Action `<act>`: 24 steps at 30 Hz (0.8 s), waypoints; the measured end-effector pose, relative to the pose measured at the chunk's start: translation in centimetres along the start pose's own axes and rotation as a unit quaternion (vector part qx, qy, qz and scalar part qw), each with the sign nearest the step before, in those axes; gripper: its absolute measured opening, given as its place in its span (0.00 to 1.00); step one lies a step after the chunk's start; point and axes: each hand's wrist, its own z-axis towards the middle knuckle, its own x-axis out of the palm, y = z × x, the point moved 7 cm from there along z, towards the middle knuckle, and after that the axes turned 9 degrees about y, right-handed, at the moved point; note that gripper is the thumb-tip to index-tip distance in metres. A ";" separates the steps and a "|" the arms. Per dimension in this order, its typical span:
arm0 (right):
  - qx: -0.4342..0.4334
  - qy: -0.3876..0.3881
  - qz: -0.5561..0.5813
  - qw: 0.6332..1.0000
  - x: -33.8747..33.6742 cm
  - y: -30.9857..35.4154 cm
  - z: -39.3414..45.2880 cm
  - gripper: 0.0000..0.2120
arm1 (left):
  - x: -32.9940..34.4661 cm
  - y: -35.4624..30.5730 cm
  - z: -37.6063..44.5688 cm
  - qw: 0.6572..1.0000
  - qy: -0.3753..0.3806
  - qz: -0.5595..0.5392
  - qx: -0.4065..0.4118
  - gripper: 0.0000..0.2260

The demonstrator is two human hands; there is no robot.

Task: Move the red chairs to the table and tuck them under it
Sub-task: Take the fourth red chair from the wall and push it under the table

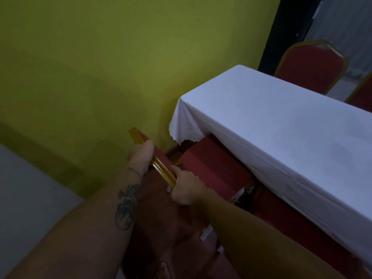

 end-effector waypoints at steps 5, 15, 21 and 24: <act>-0.013 0.028 -0.023 0.999 -0.5 1.0 0.5 0.29 | 0.9 0.1 -0.1 0.996 0.082 -0.035 -0.016 0.02; -0.011 0.057 -0.032 0.998 0.3 0.2 0.2 0.29 | 1.2 1.6 0.0 0.994 0.071 -0.085 -0.006 0.03; -0.012 0.021 -0.006 1.000 -1.8 0.0 0.8 0.34 | 2.1 -0.5 0.7 0.996 0.005 -0.086 0.019 0.09; -0.001 0.020 -0.006 1.000 -2.2 -0.4 0.7 0.39 | 2.8 -0.8 0.7 0.997 0.005 -0.067 0.031 0.16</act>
